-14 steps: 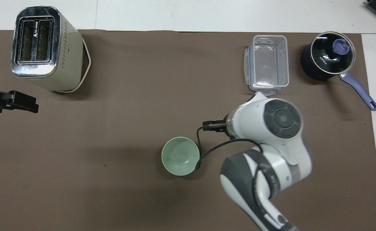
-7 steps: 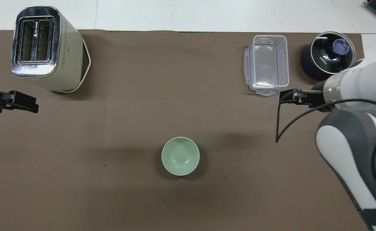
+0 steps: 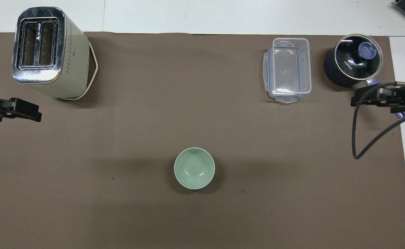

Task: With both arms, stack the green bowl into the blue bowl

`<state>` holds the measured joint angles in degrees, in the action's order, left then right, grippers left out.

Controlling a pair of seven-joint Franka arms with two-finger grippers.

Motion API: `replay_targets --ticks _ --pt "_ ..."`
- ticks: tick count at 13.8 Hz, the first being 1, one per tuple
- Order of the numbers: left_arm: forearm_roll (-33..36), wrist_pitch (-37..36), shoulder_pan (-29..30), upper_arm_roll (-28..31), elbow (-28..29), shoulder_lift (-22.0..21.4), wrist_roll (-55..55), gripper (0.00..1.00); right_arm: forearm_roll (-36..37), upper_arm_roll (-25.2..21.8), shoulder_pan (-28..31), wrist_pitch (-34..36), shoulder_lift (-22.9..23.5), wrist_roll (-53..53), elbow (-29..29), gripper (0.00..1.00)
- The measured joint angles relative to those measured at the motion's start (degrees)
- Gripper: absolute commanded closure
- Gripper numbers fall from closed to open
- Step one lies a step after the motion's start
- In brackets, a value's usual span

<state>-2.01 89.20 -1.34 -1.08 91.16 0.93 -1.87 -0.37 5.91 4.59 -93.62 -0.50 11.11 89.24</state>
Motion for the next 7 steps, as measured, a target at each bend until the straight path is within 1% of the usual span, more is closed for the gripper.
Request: replay_targets --ticks 2,7 --pt "0.0 0.0 0.0 0.0 0.0 0.0 0.0 0.0 2.0 0.83 -0.48 1.41 0.01 0.0 -0.55 0.0" --pt "0.0 0.0 0.0 0.0 0.0 0.0 0.0 0.0 2.23 1.59 -4.01 2.34 -0.01 0.02 -1.44 0.0"
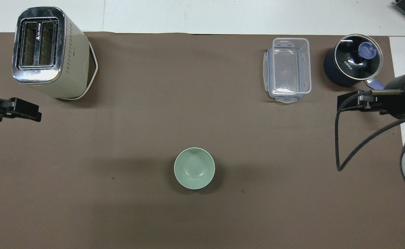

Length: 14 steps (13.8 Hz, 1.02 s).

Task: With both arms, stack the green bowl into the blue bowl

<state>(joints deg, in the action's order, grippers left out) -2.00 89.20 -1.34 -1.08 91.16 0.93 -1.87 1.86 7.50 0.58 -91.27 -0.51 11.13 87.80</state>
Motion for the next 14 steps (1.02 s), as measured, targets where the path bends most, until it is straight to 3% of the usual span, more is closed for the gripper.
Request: replay_targets --ticks 14 --pt "0.0 0.0 0.0 0.0 0.0 0.0 0.01 0.0 -0.4 -0.06 -0.25 2.42 -1.42 0.01 0.88 0.0"
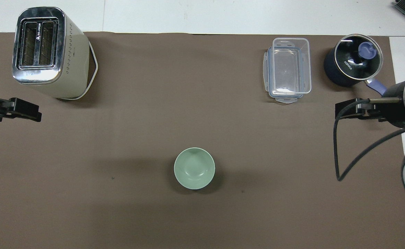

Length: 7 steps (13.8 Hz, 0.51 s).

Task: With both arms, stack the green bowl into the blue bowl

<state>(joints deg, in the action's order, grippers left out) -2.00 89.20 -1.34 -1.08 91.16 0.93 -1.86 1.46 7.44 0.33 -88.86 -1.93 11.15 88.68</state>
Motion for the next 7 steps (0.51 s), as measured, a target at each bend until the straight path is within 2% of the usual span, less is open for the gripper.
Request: replay_targets --ticks 7 --pt "0.0 0.0 0.0 0.0 0.0 0.0 0.0 0.0 0.0 0.0 0.02 1.35 -0.13 0.0 0.03 0.0"
